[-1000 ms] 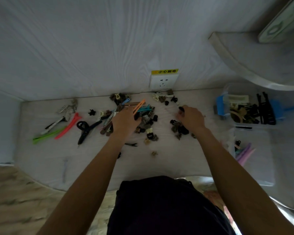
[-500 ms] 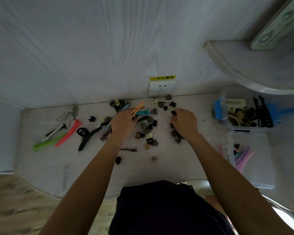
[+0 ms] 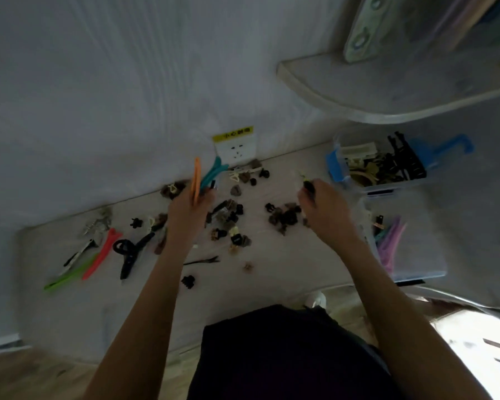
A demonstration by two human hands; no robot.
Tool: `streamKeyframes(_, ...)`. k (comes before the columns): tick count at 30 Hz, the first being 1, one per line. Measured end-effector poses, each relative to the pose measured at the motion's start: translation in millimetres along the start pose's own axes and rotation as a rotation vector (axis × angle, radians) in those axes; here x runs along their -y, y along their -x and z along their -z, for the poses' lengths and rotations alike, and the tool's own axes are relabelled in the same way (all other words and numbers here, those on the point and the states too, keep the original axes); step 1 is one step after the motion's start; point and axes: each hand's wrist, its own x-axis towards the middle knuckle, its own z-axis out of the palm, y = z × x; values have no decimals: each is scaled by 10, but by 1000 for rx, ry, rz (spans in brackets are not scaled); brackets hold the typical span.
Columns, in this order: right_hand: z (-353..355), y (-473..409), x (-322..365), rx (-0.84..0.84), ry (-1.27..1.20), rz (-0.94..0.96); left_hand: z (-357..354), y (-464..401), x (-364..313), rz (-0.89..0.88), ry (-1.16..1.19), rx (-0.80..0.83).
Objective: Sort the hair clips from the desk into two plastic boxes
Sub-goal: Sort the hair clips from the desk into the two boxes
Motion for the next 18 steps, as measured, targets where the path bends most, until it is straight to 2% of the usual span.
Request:
streamKeyframes(4,540,484,-673,-112,4,-253,-478,315,-511,-195,183,230)
streamKeyframes(6,620,547,-992,-131,35,-377,-778,415,-693,-227,239,336)
streamKeyframes(9,575,536,-1359,-41,98,-478,-1222,560,-1029,-252,263,493)
streamKeyframes(12,549,532,-1498,108,87,-409,-1577,659,-1290,-273,214,598)
streamKeyframes(14,650,591,-1581,140,71,-322,-1789,693,-1457,-286,158,648)
streamKeyframes(16,771,676,-1679,-3,-6,-292,-1975,662,-1587,-333,86,692)
streamKeyframes(18,903,803,-1816,-145,-87,-265,-2194,639,-1744,-458,-38,731)
